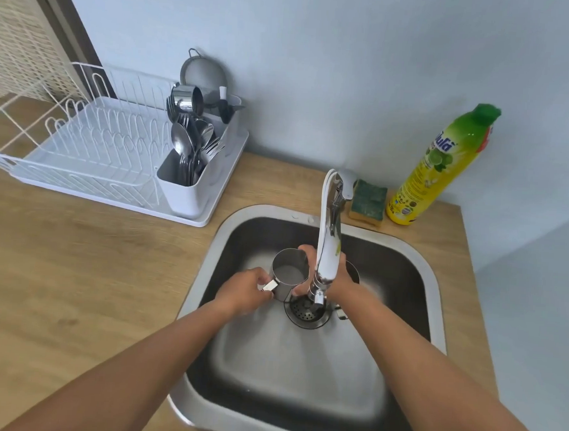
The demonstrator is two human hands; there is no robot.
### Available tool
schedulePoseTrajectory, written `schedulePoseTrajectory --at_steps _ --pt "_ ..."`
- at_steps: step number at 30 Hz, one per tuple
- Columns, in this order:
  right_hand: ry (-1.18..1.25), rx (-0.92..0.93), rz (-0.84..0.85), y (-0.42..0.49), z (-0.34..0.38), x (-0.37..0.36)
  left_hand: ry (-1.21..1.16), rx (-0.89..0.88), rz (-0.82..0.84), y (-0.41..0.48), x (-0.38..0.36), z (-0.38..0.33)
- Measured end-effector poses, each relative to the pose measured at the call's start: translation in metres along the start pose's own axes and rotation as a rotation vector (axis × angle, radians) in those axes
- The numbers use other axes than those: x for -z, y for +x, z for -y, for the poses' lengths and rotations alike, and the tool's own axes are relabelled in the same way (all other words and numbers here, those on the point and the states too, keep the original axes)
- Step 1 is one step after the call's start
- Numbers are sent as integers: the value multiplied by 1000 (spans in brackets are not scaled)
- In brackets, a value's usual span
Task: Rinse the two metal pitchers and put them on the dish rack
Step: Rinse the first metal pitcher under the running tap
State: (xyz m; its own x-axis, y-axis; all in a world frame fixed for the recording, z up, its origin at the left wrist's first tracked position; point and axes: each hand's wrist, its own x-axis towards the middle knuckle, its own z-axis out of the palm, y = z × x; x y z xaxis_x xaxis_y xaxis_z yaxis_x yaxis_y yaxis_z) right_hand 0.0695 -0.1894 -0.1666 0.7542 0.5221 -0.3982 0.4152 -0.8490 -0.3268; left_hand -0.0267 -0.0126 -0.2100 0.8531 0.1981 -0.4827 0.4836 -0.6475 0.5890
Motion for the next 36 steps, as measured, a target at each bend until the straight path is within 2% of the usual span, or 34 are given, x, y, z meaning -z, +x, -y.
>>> schedulePoseTrajectory --at_steps 5,10,18,25,31,33,36 --pt "96 10 -103 -9 4 -17 -81 6 17 -4 5 6" --pt "183 -25 -231 -53 18 -9 -241 -62 -5 -25 17 7" --pt "214 -103 -351 -88 19 -26 -449 -114 92 -61 12 3" --pt "230 -122 -349 -108 9 -30 -512 -121 26 -67 3 -2" --pt "222 -171 -121 -106 -20 12 -497 -176 11 -69 6 -7" --pt "287 -216 -194 -99 -27 38 -491 -197 7 -67 8 -7" --pt "339 -176 -444 -76 -20 76 -480 -212 11 -67 10 -8"
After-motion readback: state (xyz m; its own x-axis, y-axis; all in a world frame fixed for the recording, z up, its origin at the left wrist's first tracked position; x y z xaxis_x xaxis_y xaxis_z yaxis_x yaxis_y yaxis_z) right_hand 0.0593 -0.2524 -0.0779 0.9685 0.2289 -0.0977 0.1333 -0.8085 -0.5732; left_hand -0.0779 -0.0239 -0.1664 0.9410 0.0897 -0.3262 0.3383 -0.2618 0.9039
